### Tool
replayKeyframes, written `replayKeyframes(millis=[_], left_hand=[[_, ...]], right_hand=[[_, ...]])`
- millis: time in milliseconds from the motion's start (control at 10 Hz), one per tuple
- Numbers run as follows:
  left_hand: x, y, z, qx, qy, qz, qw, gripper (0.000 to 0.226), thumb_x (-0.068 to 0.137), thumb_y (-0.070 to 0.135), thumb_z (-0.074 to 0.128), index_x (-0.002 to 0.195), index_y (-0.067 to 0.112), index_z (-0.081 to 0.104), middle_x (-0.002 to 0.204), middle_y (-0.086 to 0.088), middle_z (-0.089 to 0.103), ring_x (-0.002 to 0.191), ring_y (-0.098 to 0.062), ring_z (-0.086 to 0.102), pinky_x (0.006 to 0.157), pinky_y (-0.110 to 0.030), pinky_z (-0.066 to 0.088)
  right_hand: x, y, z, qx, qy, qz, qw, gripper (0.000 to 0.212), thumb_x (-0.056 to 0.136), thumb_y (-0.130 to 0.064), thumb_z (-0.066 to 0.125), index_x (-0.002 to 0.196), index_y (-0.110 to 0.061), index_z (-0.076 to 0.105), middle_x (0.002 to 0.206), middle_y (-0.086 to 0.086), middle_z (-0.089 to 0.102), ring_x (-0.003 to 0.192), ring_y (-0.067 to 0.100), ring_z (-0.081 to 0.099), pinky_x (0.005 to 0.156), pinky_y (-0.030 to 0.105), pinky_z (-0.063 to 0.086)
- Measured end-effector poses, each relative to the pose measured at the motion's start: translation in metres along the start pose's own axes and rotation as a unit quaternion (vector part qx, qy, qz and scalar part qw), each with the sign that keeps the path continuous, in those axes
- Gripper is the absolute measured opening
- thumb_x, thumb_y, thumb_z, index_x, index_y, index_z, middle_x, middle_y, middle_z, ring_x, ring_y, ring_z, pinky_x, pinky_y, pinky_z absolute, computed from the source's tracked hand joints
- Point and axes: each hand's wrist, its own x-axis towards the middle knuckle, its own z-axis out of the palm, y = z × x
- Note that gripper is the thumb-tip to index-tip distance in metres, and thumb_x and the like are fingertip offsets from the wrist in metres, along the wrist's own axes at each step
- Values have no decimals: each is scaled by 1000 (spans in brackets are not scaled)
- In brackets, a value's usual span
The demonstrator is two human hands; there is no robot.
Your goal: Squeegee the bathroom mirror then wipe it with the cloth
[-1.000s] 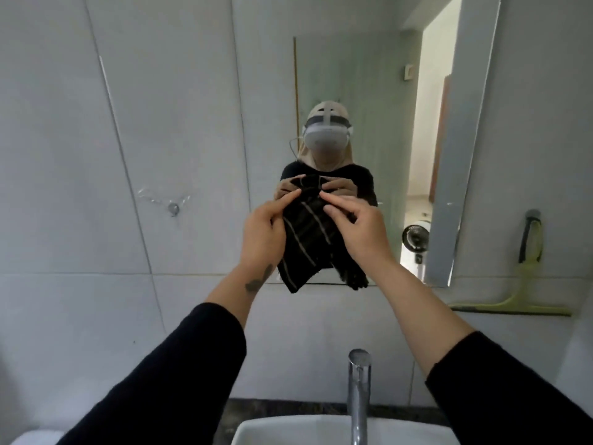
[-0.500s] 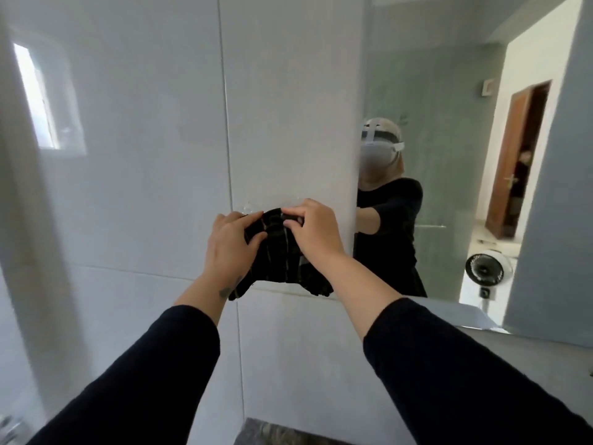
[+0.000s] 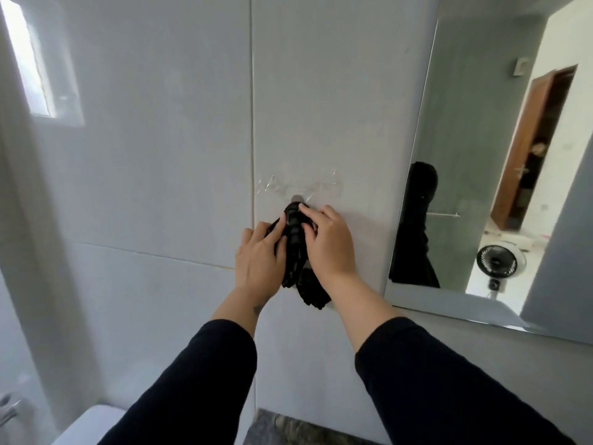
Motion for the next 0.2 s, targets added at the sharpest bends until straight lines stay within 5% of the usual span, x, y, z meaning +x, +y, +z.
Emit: replayKeyframes(millis=[100, 200], left_hand=[[-14, 2, 3, -52, -11, -34, 998, 48, 100, 24, 36, 146, 37, 31, 122, 6, 51, 107, -20, 35, 91, -26, 34], [-55, -4, -2, -55, -26, -59, 996, 52, 98, 19, 44, 146, 35, 32, 146, 0, 38, 126, -25, 27, 106, -32, 31]], right_hand=[[-14, 0, -3, 29, -30, 12, 999, 47, 91, -5, 52, 135, -22, 54, 104, 5, 56, 103, 22, 51, 92, 34, 46], [-60, 6, -19, 12, -79, 30, 996, 53, 93, -13, 55, 142, -30, 44, 132, 7, 46, 123, 23, 42, 108, 34, 38]])
